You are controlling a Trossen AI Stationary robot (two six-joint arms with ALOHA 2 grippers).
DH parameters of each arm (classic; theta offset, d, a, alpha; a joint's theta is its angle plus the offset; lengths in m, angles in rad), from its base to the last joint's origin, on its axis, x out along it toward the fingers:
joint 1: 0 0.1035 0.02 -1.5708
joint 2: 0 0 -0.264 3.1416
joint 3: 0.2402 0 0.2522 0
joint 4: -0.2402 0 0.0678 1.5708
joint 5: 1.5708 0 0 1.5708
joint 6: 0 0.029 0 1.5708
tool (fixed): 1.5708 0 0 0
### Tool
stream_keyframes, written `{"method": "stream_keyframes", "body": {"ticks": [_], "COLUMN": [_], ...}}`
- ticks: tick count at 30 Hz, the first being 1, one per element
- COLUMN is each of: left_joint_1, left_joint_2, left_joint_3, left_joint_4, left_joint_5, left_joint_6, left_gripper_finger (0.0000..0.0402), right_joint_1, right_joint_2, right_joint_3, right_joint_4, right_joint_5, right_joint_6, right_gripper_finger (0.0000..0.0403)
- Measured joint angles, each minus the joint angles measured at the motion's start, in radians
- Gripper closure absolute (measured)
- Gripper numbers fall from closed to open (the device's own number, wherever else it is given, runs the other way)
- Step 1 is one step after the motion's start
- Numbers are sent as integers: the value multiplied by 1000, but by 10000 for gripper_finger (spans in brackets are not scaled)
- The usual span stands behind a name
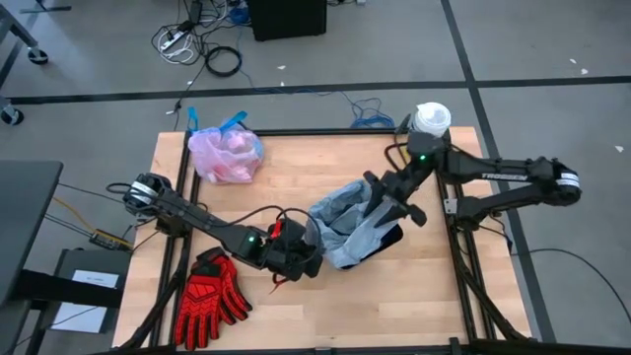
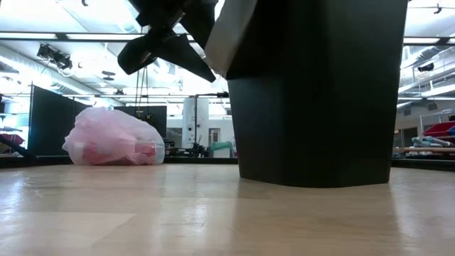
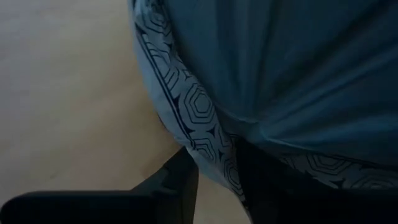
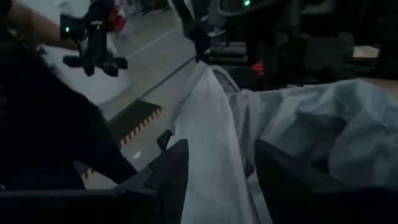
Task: Place trash/remove bag and relplace
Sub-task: Put the gray trash bag into the trash bin
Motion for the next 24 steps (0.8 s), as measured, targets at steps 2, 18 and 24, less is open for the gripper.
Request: {"method": "stream_keyframes", "body": {"ticks": [2, 18, 24], "left_joint_1": [-1, 1, 1], "left_joint_2": [-1, -10, -11], "left_joint_3": [0, 0, 0], "left_joint_4": [0, 2, 221], "left_joint_5": [2, 36, 113], "left_joint_6": [-1, -70, 84], "left_gripper_finger": [284, 320, 338], "right_joint_1": [19, 69, 120], "right_joint_2": [27, 6, -121], "right_joint_3": [9, 16, 61], "right_joint_4": [0, -187, -259], "right_joint_5": [16, 68, 104], "right_joint_6": [-27, -99, -42], "right_gripper_finger": [232, 400, 403]}}
